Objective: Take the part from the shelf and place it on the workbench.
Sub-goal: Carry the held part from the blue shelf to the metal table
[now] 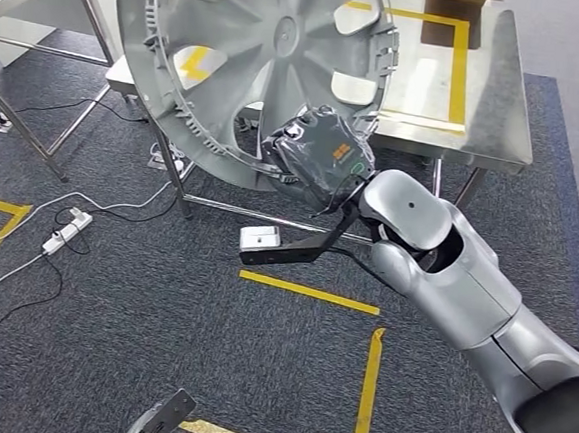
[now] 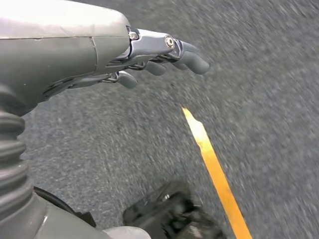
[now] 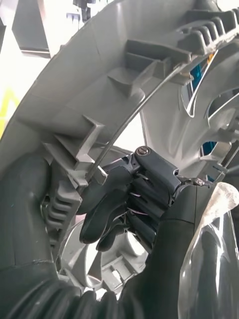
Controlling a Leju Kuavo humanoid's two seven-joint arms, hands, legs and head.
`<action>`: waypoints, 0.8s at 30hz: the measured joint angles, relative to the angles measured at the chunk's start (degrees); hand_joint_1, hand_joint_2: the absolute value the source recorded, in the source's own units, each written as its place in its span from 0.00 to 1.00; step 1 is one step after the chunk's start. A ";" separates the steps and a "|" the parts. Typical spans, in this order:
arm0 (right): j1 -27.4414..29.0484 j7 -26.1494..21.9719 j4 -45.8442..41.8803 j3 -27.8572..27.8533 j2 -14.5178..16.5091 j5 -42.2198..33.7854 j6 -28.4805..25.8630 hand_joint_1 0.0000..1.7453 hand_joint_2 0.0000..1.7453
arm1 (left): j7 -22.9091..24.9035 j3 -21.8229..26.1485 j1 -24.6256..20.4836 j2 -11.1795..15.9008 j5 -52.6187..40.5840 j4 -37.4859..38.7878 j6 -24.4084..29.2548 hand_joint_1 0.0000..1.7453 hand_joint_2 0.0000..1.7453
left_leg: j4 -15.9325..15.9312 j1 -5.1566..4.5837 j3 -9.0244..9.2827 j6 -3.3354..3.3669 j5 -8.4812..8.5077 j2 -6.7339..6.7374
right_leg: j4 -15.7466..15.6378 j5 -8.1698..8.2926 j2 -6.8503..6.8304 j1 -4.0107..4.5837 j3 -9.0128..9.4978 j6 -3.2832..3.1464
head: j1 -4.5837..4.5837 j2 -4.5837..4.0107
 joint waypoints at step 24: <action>-0.55 -1.04 0.22 -0.02 0.26 1.61 0.72 1.00 1.00 | -0.79 -1.02 -0.28 0.27 1.00 0.00 -1.50 0.00 1.00 | -3.51 0.09 3.72 -0.88 -2.02 -0.26 | -0.17 0.32 -0.75 -0.35 -0.74 0.06 | -0.06 0.01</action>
